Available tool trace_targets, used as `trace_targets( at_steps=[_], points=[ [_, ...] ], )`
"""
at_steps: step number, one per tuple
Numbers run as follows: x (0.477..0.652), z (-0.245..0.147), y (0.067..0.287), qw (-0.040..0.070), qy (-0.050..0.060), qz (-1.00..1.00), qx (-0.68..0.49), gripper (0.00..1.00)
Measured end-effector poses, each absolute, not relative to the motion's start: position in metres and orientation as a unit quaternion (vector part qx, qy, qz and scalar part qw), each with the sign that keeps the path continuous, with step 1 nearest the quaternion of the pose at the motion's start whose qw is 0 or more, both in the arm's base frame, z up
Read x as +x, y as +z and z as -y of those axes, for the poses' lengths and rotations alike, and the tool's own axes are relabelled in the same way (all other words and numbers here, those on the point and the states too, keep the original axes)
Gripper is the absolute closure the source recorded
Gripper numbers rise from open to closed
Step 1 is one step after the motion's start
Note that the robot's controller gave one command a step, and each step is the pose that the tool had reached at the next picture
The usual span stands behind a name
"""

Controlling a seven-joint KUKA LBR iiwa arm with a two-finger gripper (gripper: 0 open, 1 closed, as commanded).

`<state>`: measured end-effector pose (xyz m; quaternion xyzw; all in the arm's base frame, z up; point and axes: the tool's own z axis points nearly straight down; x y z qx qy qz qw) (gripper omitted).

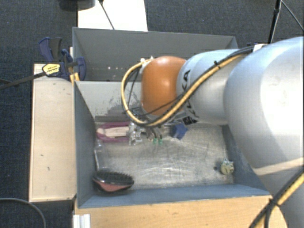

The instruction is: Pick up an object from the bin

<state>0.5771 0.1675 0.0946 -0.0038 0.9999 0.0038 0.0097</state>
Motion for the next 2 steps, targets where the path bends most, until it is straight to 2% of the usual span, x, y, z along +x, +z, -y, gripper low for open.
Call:
trace_targets(
  at_steps=[1, 2],
  points=[
    [0.571, -0.166, 0.112, 0.002, 0.001, -1.0, -0.002, 1.0],
    [0.553, -0.167, 0.115, 0.002, 0.0, -1.0, 0.012, 1.0]
  ],
)
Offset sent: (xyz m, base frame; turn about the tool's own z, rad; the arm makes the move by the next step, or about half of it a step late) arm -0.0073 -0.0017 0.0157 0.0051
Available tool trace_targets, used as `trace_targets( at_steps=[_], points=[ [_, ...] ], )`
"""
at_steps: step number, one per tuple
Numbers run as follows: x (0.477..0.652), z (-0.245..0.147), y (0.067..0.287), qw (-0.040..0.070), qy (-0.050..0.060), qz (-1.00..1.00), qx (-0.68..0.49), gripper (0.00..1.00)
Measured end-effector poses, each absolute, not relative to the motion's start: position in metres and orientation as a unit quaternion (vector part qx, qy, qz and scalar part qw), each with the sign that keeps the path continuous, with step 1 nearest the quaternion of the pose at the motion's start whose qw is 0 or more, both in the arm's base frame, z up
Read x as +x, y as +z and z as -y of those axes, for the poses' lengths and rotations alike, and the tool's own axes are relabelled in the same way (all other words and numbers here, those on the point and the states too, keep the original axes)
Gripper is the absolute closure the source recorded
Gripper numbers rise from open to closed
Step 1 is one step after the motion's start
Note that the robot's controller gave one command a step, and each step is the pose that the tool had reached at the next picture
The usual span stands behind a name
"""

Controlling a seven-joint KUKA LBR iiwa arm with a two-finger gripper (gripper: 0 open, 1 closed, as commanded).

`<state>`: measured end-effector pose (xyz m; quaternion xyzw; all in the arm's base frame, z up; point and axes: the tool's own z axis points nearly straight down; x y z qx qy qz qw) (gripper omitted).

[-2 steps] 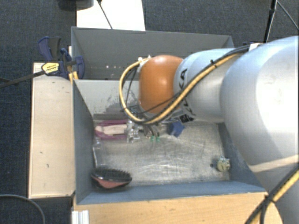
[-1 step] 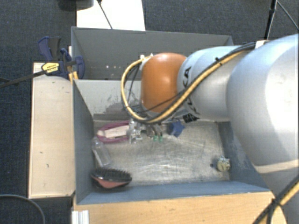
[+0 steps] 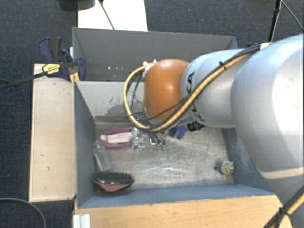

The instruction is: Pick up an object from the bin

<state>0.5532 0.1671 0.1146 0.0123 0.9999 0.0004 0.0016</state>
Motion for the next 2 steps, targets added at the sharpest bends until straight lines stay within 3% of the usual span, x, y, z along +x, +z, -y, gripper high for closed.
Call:
trace_targets(
  at_steps=[1, 2],
  points=[
    [0.582, -0.172, 0.129, 0.003, 0.0, -0.958, -0.286, 1.0],
    [0.581, -0.175, 0.206, 0.005, 0.0, -0.959, -0.282, 1.0]
  ],
)
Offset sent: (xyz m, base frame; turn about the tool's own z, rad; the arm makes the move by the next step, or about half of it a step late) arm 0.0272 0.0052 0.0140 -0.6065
